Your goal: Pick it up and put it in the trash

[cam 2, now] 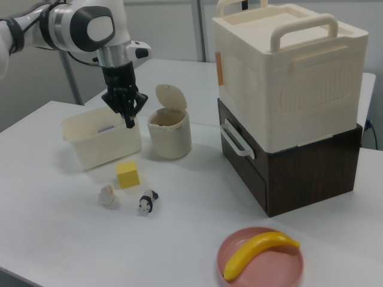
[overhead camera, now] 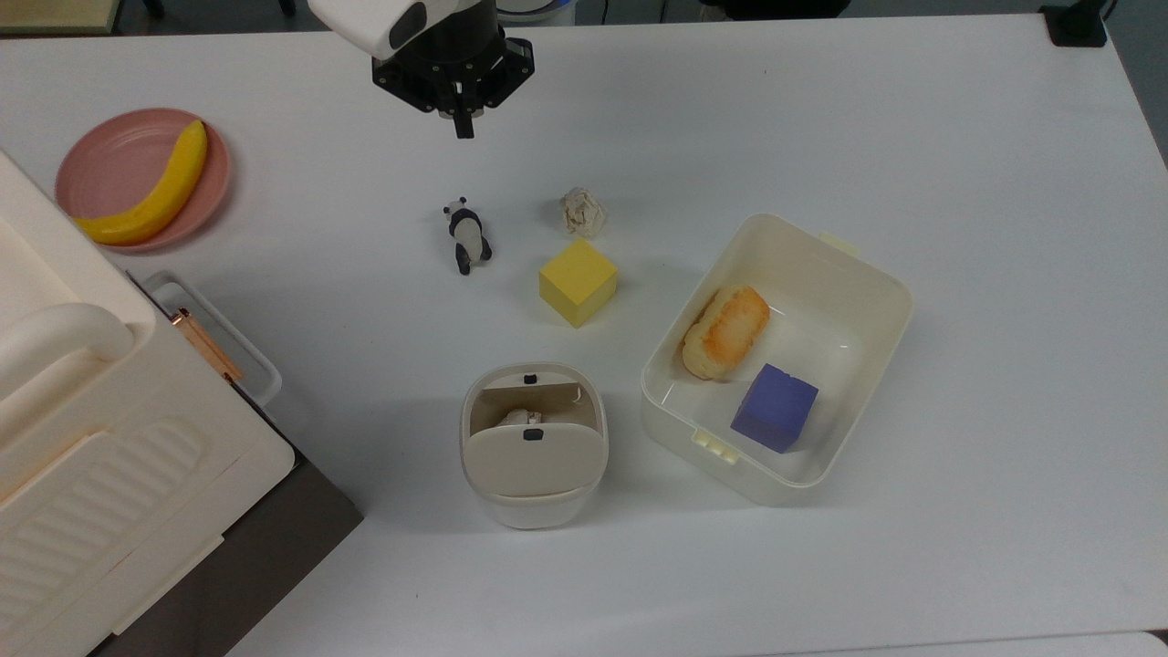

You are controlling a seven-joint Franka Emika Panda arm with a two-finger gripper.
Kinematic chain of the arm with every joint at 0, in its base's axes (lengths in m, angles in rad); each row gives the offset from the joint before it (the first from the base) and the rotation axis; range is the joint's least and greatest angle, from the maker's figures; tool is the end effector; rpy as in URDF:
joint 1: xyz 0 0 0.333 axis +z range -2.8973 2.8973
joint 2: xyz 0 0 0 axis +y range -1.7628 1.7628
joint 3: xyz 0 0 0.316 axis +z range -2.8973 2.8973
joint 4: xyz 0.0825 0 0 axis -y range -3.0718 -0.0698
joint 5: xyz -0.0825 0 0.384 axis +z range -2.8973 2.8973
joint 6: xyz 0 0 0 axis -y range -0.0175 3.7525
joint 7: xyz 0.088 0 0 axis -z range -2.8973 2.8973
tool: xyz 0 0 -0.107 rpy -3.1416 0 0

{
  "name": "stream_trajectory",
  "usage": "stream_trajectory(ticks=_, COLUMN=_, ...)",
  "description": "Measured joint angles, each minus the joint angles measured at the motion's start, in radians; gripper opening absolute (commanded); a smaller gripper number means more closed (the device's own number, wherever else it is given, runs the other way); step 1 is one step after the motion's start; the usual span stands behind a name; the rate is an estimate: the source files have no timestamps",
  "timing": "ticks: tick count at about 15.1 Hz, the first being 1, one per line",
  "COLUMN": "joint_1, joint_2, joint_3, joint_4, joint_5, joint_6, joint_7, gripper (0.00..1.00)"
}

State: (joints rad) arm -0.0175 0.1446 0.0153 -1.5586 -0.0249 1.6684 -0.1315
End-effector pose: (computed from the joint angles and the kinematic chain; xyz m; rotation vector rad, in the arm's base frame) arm 0.6029 -0.0043 0.5549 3.1141 0.2059 -0.0565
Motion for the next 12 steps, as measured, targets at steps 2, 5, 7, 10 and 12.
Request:
stream_trajectory(ticks=2, joint_1=0.000, joint_2=0.001, joint_3=0.000, joint_4=-0.019, joint_5=0.001, joint_6=-0.006, joint_7=-0.064, gripper=0.85)
stream_trajectory(ticks=5, joint_1=0.001, joint_2=0.002, joint_3=0.004, joint_4=-0.075, joint_5=0.002, joint_6=-0.007, joint_7=-0.137, gripper=0.91)
stream_trajectory(ticks=7, joint_1=0.003, joint_2=0.005, joint_3=0.024, joint_4=-0.135, joint_5=0.002, joint_6=-0.007, joint_7=-0.183, gripper=0.91)
stream_trajectory(ticks=10, joint_1=0.015, joint_2=0.012, joint_3=0.087, joint_4=-0.231, joint_5=-0.002, joint_6=-0.007, joint_7=-0.194, gripper=0.87)
stream_trajectory(ticks=12, joint_1=0.033, joint_2=0.017, joint_3=0.117, joint_4=-0.270, joint_5=-0.004, joint_6=-0.007, joint_7=-0.194, gripper=0.86)
